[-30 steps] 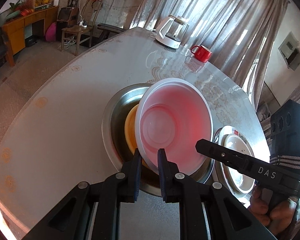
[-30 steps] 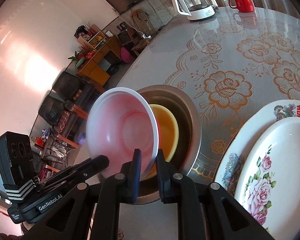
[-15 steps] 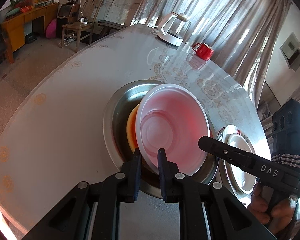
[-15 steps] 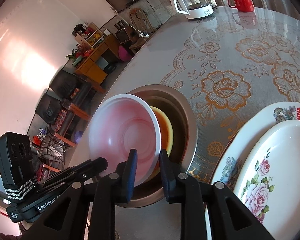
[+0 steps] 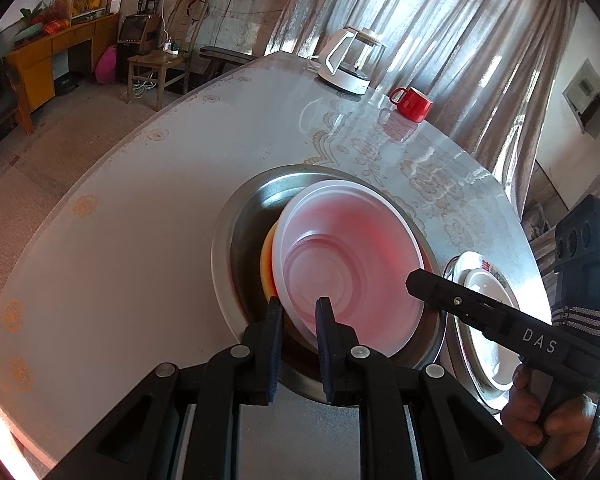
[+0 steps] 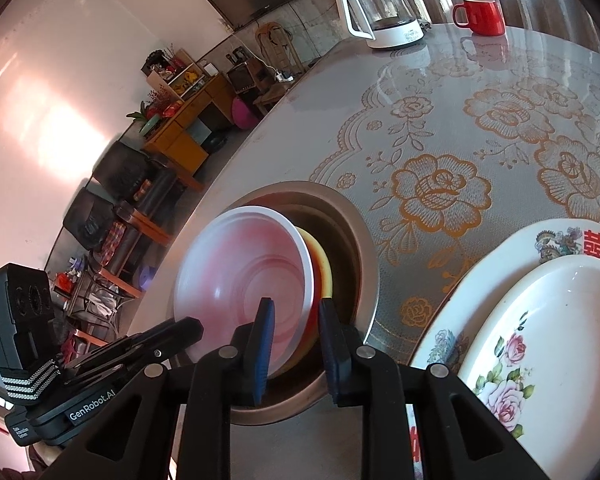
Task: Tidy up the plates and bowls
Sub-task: 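Lower the red bowl into the yellow bowl and open the left gripper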
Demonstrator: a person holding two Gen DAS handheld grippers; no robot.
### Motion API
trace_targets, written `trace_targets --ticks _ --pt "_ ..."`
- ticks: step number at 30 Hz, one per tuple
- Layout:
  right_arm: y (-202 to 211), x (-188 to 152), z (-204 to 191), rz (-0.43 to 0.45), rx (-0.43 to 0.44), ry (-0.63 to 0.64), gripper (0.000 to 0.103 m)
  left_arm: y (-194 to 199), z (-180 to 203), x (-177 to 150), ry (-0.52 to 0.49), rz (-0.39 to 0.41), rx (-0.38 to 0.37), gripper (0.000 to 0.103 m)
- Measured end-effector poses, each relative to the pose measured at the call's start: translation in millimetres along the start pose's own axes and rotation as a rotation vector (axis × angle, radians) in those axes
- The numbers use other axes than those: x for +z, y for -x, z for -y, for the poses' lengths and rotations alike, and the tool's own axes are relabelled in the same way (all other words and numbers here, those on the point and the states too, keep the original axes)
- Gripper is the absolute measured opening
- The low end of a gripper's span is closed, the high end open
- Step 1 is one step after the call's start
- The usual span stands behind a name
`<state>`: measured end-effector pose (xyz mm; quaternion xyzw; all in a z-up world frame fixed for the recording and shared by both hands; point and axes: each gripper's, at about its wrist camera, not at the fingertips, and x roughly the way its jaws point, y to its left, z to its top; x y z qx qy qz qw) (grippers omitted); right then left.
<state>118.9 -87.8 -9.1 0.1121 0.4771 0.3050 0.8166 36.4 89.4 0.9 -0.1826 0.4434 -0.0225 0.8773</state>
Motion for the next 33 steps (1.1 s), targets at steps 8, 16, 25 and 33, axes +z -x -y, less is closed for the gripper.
trace_targets --ticks 8,16,25,33 --pt "-2.5 -1.6 -5.0 0.006 -0.031 0.037 0.011 0.3 -1.1 0.1 -0.002 0.003 0.005 0.017" --pt "-3.0 -2.0 -3.4 0.008 -0.029 0.031 0.014 1.5 -1.0 0.1 -0.011 0.012 0.022 0.019" --pt "-2.2 -2.1 -5.8 0.031 -0.059 0.067 0.015 0.1 0.4 0.2 -0.042 0.040 0.057 0.022" --pt "-0.5 0.0 1.4 0.042 -0.023 0.037 0.022 9.6 -4.8 2.6 -0.047 0.083 0.065 0.029"
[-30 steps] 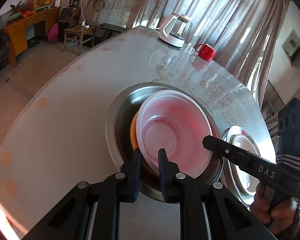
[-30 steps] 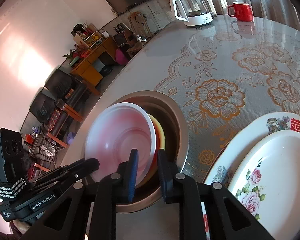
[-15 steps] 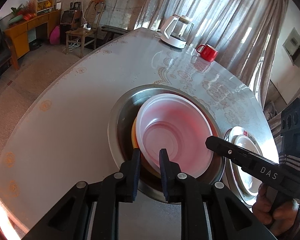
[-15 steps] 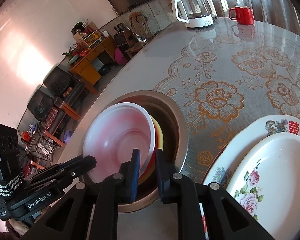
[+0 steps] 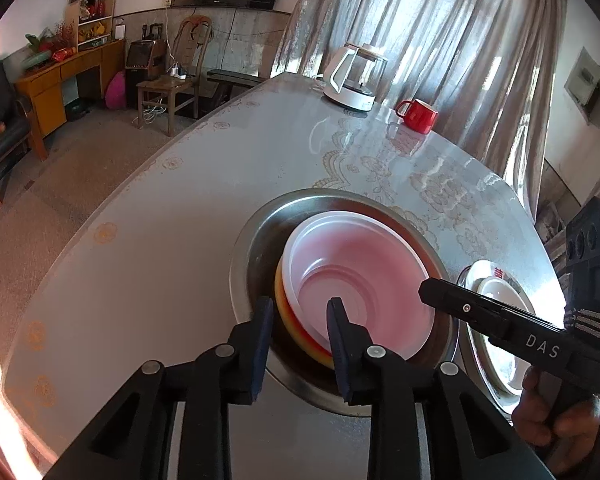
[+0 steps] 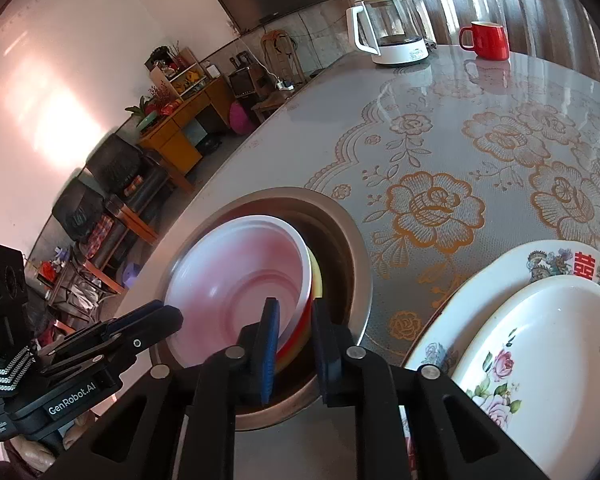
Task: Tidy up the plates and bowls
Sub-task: 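Lower the red bowl into the yellow bowl and open the left gripper, then grasp the rim of the stainless steel bowl with the left gripper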
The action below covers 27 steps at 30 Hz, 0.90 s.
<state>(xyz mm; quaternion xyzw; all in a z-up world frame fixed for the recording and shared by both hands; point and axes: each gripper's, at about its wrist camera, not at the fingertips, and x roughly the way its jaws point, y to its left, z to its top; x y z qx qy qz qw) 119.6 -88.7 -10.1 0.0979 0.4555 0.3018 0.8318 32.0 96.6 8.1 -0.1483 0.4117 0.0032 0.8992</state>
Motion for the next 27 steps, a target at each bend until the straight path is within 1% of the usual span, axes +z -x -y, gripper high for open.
trace_targets --ticks 1,3,4,6,11,13,16,18,22,24,27 --pt "2 0 2 0.007 0.012 -0.011 0.025 2 -1 1 0.001 0.009 0.003 0.033" --pt "8 2 4 0.028 0.021 -0.017 0.026 4 -6 1 0.008 0.025 0.028 0.042" --pt "11 3 6 0.040 0.023 -0.020 0.026 5 -9 1 0.016 0.030 0.035 0.042" --pt "17 4 8 0.060 0.021 -0.029 0.026 7 -18 2 0.041 0.032 0.044 0.042" --pt "19 5 20 0.073 -0.027 -0.054 0.026 6 -43 -3 0.101 0.024 0.078 0.042" --pt "17 5 21 0.064 -0.052 -0.056 0.026 6 -48 -4 0.116 0.023 0.066 0.043" --pt "11 7 24 0.042 -0.068 -0.054 0.025 5 -48 -4 0.114 0.025 0.065 0.042" --pt "8 7 23 0.031 -0.067 -0.048 0.024 4 -46 -5 0.107 0.023 0.051 0.042" --pt "-1 8 20 0.004 -0.077 -0.029 0.023 -1 -40 -2 0.079 0.016 0.045 0.042" --pt "-6 7 19 -0.010 -0.080 -0.026 0.023 -7 -37 0 0.071 0.005 0.045 0.042" --pt "-11 5 16 -0.030 -0.087 -0.016 0.022 -16 -37 -1 0.079 -0.018 0.027 0.042"
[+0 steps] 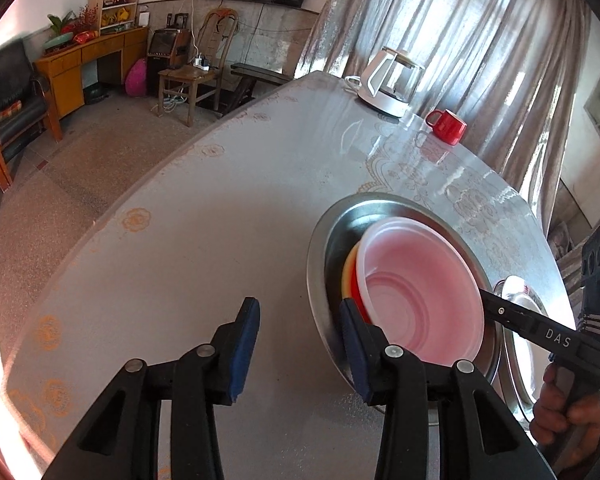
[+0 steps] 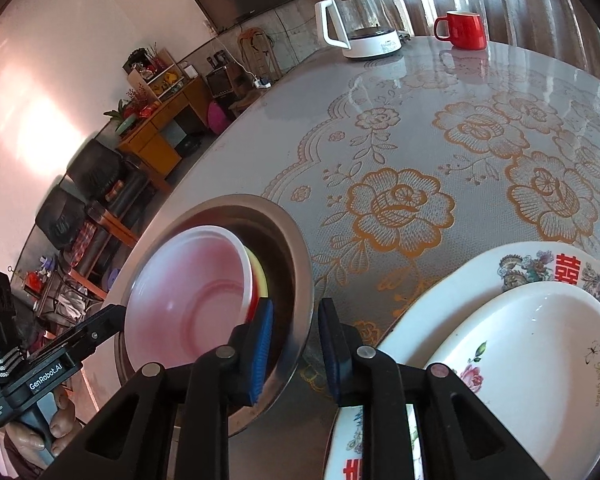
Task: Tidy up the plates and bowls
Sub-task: 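Grasp the rim of the stainless steel bowl with the left gripper, then lift the steel bowl with nested bowls over the plate stack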
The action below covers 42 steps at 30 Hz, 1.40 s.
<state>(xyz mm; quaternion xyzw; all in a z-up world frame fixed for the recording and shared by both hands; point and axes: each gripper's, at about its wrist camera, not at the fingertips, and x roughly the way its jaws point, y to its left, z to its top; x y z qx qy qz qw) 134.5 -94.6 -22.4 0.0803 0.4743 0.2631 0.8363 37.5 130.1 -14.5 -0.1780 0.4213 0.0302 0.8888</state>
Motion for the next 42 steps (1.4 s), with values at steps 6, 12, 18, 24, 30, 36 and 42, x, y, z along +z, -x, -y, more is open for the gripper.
trace_targets --ticks 6,12,18,24,30,36,42 --pt "-2 -1 0 -0.008 -0.009 0.007 0.020 -8 -7 1 0.036 -0.015 -0.079 0.035" --pt "-1 -1 -4 0.001 -0.006 0.029 0.015 -6 -5 -1 0.018 0.015 -0.182 0.017" --pt "-5 0 -5 -0.004 -0.007 0.031 0.015 -10 -6 3 0.024 0.027 -0.197 0.017" --pt "-4 -2 -3 0.001 0.004 0.027 0.015 -7 -1 0 0.002 0.032 -0.189 0.017" --pt "3 -2 -3 0.019 0.035 0.024 0.015 2 -2 -5 -0.006 0.042 -0.202 0.017" --pt "11 -2 -6 0.041 0.038 0.039 0.015 15 2 -6 -0.039 0.081 -0.203 0.017" --pt "29 -2 -2 0.090 0.053 0.036 0.016 31 16 -3 -0.091 0.115 -0.224 0.018"
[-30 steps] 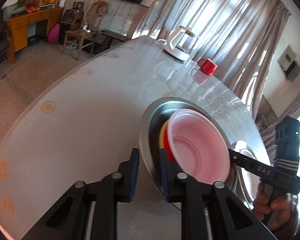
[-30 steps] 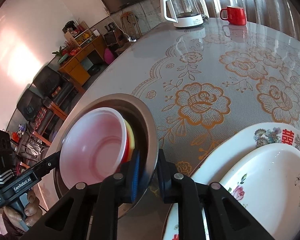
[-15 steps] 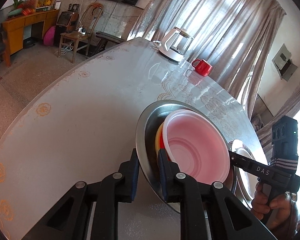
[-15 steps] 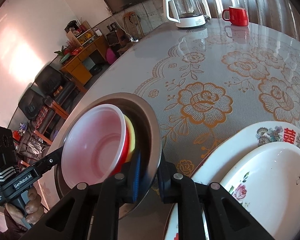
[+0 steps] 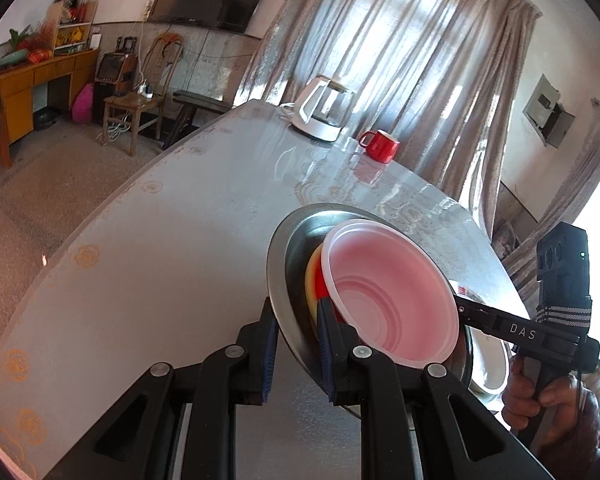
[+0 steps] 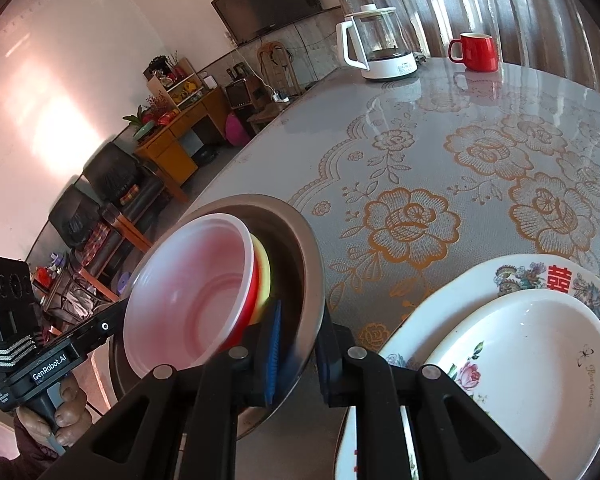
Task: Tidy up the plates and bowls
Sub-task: 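Lift the steel bowl with nested bowls over the plate stack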
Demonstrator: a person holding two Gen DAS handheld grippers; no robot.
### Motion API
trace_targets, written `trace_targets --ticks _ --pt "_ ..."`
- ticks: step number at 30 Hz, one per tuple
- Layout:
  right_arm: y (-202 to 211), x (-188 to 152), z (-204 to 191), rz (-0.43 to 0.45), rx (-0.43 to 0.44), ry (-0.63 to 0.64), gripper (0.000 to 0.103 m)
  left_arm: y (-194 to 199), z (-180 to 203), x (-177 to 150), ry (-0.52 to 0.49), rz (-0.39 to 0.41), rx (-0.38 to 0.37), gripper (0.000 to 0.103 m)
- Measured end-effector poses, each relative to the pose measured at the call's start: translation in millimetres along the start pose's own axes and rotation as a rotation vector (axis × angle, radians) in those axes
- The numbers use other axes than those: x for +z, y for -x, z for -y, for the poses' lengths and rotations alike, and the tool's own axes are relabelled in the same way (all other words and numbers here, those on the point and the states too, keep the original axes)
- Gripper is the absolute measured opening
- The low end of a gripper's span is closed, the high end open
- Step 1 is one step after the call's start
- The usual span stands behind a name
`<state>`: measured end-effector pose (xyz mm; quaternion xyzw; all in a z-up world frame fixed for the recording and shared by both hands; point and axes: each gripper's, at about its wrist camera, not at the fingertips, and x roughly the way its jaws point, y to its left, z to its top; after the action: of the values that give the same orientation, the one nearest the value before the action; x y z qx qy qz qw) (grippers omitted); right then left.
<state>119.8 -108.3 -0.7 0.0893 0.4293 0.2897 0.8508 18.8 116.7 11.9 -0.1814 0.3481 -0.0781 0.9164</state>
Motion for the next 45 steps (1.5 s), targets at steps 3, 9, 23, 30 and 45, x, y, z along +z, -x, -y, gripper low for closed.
trace_targets --ticks 3,9,23,30,45 --pt "14 0 4 0.032 -0.005 -0.010 0.016 3 14 5 -0.033 0.008 -0.024 0.018" --pt "51 -2 17 0.108 -0.044 -0.041 0.016 1 48 15 -0.096 0.017 -0.094 0.021" --pt "119 -28 67 0.198 -0.191 -0.168 0.016 -25 128 13 -0.228 -0.048 -0.233 0.021" --pt "133 -46 91 0.196 -0.238 -0.233 0.016 -43 147 0 -0.247 -0.105 -0.255 0.022" --pt "133 -72 116 0.143 -0.279 -0.298 0.016 -65 161 -19 -0.277 -0.182 -0.252 0.022"
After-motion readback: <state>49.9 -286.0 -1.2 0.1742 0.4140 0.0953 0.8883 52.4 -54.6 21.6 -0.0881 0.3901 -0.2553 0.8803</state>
